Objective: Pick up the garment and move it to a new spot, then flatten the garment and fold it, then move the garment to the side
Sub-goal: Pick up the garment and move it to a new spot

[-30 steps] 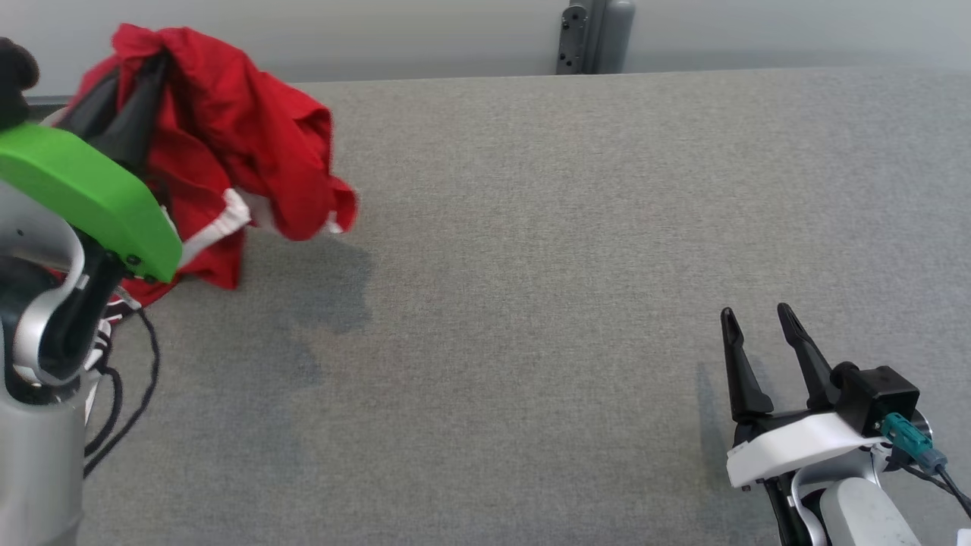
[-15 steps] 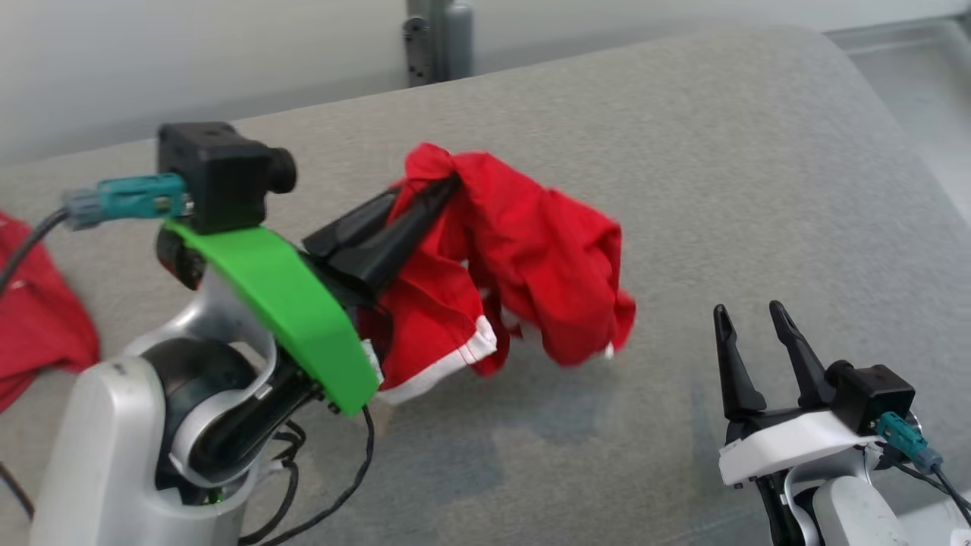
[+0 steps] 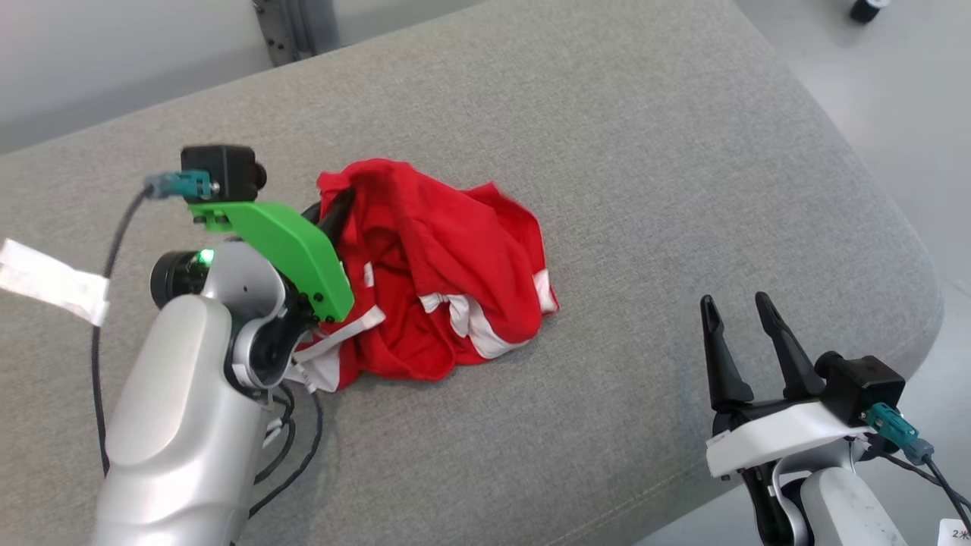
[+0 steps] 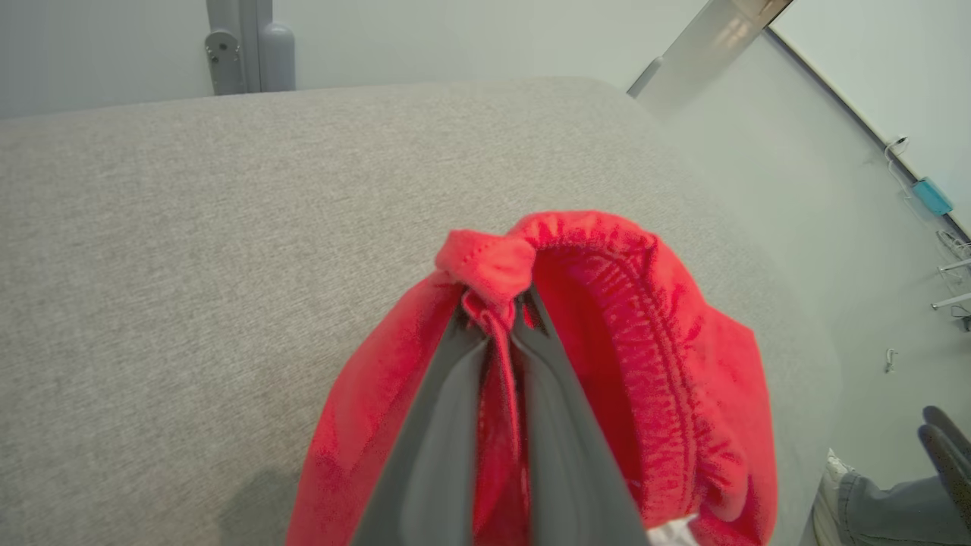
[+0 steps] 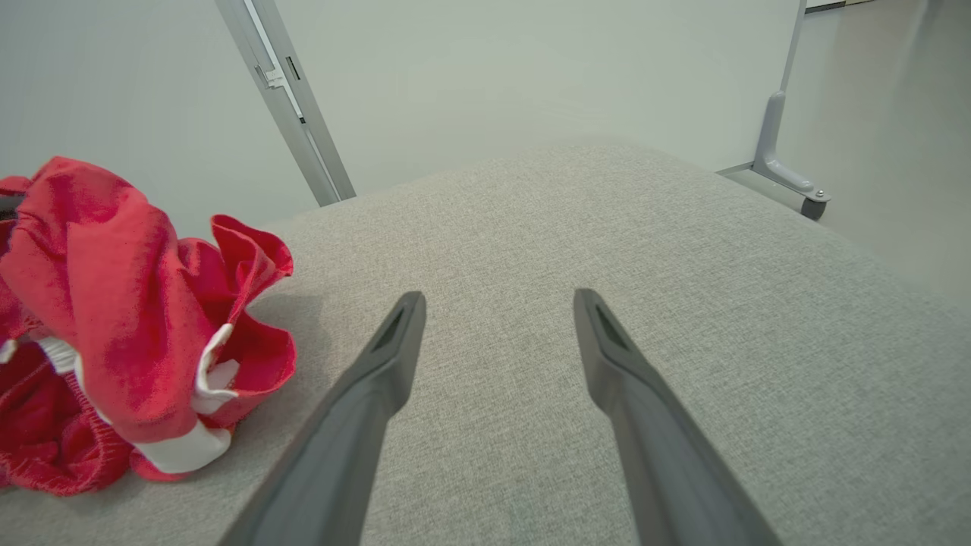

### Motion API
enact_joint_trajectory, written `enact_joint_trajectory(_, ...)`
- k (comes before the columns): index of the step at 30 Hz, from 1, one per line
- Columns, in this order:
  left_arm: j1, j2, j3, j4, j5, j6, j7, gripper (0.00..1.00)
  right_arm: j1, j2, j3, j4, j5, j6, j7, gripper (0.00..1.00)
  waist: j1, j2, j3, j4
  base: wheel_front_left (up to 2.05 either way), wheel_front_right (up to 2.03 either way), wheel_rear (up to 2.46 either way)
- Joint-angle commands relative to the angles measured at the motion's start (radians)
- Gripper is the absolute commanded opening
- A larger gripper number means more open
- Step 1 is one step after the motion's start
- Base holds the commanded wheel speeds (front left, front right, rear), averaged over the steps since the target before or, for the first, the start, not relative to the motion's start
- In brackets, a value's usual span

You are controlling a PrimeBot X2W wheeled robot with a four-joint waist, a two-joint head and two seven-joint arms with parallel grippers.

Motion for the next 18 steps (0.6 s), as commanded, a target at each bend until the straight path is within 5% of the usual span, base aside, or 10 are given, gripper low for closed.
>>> enact_joint_trajectory(1, -0.015, 0.004, -0.009, 0.060, 0.031, -0.011, -0.046, 0.00, -0.012, 0.001, 0.003, 0.001, 0.004, 0.000, -0.003, 1.00, 0.0000, -0.0001, 0.029, -0.027, 0.00, 0.00, 0.00)
enact_joint_trajectory(3, -0.036, -0.008, -0.027, 0.146, 0.056, -0.020, -0.105, 0.00, -0.011, 0.001, 0.003, 0.001, 0.002, 0.000, -0.003, 1.00, 0.0000, -0.0001, 0.028, -0.024, 0.00, 0.00, 0.00)
enact_joint_trajectory(4, -0.043, -0.014, -0.032, 0.174, 0.064, -0.024, -0.128, 0.29, -0.009, 0.001, 0.000, 0.000, -0.001, 0.000, -0.003, 1.00, 0.0000, -0.0001, 0.027, -0.020, 0.00, 0.00, 0.00)
enact_joint_trajectory(5, -0.051, -0.021, -0.036, 0.206, 0.073, -0.026, -0.154, 0.29, -0.007, 0.001, -0.003, 0.001, -0.007, 0.000, -0.003, 1.00, 0.0000, -0.0001, 0.026, -0.014, 0.00, 0.00, 0.00)
enact_joint_trajectory(6, -0.057, -0.025, -0.044, 0.230, 0.084, -0.029, -0.180, 0.98, -0.004, 0.001, -0.006, 0.001, -0.012, 0.000, -0.003, 1.00, 0.0000, -0.0001, 0.023, -0.006, 0.00, 0.00, 0.00)
enact_joint_trajectory(11, -0.088, -0.031, -0.085, 0.291, 0.156, -0.031, -0.329, 1.00, 0.010, 0.001, -0.021, 0.000, -0.036, 0.000, -0.003, 1.00, 0.0000, -0.0001, -0.006, 0.040, 0.00, 0.00, 0.00)
enact_joint_trajectory(18, 0.019, -0.034, -0.108, 0.201, 0.206, -0.004, -0.518, 1.00, 0.052, -0.020, -0.049, -0.024, -0.065, 0.000, -0.003, 1.00, 0.0000, -0.0001, -0.082, 0.123, 0.00, 0.00, 0.00)
